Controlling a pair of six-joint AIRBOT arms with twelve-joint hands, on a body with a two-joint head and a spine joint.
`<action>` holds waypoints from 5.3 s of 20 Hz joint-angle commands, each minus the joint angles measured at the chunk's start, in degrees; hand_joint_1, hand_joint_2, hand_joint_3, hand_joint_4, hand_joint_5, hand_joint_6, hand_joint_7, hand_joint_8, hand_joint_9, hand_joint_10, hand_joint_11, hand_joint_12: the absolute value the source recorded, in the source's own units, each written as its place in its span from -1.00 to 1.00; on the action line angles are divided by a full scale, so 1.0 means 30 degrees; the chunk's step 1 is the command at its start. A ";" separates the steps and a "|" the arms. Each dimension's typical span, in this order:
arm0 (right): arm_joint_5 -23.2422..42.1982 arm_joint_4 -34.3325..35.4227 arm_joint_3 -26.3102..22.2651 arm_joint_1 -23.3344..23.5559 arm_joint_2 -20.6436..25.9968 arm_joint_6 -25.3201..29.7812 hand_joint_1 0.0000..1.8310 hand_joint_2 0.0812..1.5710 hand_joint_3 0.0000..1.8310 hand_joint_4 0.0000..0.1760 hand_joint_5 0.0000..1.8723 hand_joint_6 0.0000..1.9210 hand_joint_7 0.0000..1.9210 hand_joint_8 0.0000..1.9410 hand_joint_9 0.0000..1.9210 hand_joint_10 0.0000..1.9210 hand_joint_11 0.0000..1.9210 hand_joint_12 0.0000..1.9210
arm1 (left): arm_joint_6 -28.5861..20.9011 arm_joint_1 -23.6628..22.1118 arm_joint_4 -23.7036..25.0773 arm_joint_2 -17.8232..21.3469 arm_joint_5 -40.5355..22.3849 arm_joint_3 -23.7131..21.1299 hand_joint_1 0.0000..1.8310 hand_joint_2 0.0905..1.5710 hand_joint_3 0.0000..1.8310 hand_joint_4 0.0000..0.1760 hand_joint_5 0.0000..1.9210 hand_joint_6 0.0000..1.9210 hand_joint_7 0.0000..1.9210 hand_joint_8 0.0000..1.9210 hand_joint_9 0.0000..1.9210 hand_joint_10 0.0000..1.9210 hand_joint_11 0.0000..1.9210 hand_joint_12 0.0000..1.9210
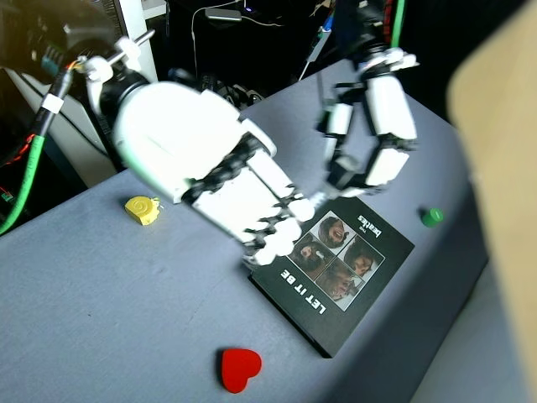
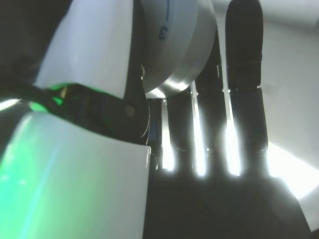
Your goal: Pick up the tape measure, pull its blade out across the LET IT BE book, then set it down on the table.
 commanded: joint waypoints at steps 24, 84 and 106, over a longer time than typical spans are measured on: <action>-0.1017 0.3501 0.5846 0.1462 -0.4892 -0.2892 0.19 0.47 -1.00 -1.00 -0.12 -0.95 -0.12 -0.96 -0.20 -0.88 -0.70 0.27 | -0.3855 -0.1151 0.2486 0.0667 -0.0142 0.1401 0.51 0.33 -1.00 -1.00 -0.04 0.03 0.21 -0.43 0.07 0.12 -0.04 0.01; -0.1595 0.2884 0.6932 -0.0556 -0.5535 -0.3320 0.19 0.46 -1.00 -1.00 -0.21 -0.98 -0.06 -0.99 -0.15 -0.88 -0.64 0.26 | -0.3960 -0.1071 0.1795 0.0642 -0.0167 0.1459 0.51 0.33 -1.00 -1.00 -0.05 0.03 0.21 -0.41 0.07 0.13 -0.03 -0.01; -0.1649 0.2847 0.6842 -0.0701 -0.5297 -0.3098 0.33 0.47 -1.00 -1.00 -0.24 0.35 0.05 0.06 -0.08 -0.25 -0.35 0.43 | -0.3962 -0.1088 0.1791 0.0648 -0.0274 0.1470 0.51 0.33 -1.00 -1.00 -0.04 0.03 0.20 -0.41 0.08 0.12 -0.02 -0.01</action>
